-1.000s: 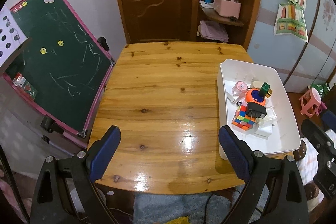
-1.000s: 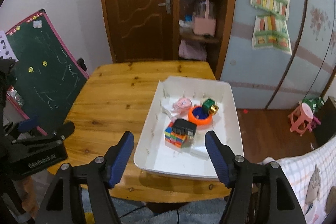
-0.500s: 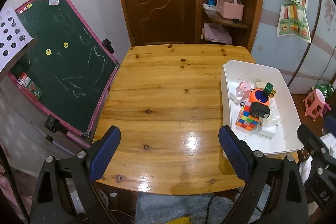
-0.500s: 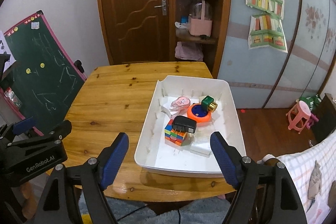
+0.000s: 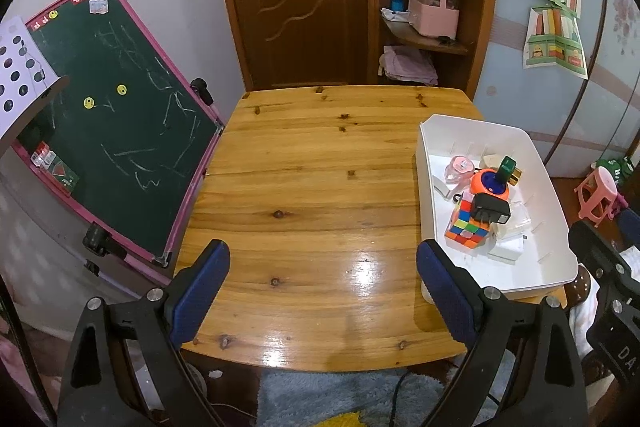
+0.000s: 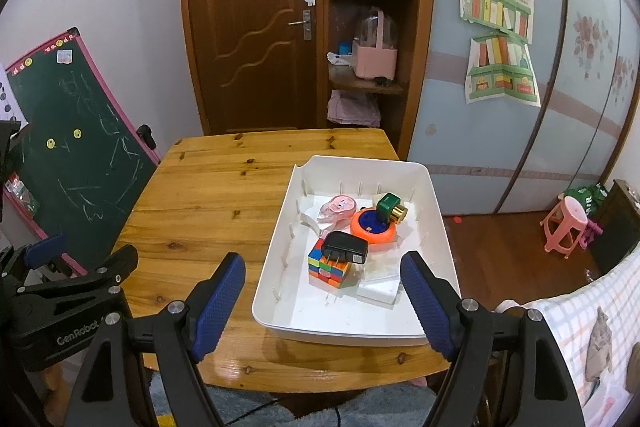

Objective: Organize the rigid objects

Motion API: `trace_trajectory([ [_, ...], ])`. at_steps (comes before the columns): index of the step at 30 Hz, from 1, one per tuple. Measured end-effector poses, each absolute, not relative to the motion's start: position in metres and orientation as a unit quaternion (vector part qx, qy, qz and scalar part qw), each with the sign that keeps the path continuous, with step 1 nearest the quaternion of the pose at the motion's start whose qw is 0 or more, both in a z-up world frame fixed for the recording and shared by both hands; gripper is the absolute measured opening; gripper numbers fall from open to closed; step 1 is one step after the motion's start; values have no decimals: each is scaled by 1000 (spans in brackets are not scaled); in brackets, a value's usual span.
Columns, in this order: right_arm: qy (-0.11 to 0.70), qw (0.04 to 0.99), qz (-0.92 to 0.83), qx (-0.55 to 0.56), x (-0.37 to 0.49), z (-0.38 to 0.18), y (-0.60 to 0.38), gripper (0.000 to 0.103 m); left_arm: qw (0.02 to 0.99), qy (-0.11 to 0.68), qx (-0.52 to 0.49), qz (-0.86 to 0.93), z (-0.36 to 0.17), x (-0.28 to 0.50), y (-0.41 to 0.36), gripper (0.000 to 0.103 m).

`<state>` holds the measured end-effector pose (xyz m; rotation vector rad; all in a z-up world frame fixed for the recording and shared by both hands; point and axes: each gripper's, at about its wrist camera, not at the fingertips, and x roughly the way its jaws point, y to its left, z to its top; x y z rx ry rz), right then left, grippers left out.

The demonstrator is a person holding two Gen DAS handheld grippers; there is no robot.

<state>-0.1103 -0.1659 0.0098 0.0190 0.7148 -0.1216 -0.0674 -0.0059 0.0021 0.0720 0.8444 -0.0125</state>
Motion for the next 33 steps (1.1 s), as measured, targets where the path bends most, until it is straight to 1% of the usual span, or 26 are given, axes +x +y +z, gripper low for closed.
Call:
trace_trajectory([
  [11,352,935,-50,5,-104,9,-161,81,909,416,24,-1,0,-63,1,96],
  [19,339,940,-49,0,-106,14,-158,81,911,412,19,2,1,-63,5,96],
  [33,347,937,-45,6,-104,12,-159,81,909,417,20,-2,-1,-64,4,96],
])
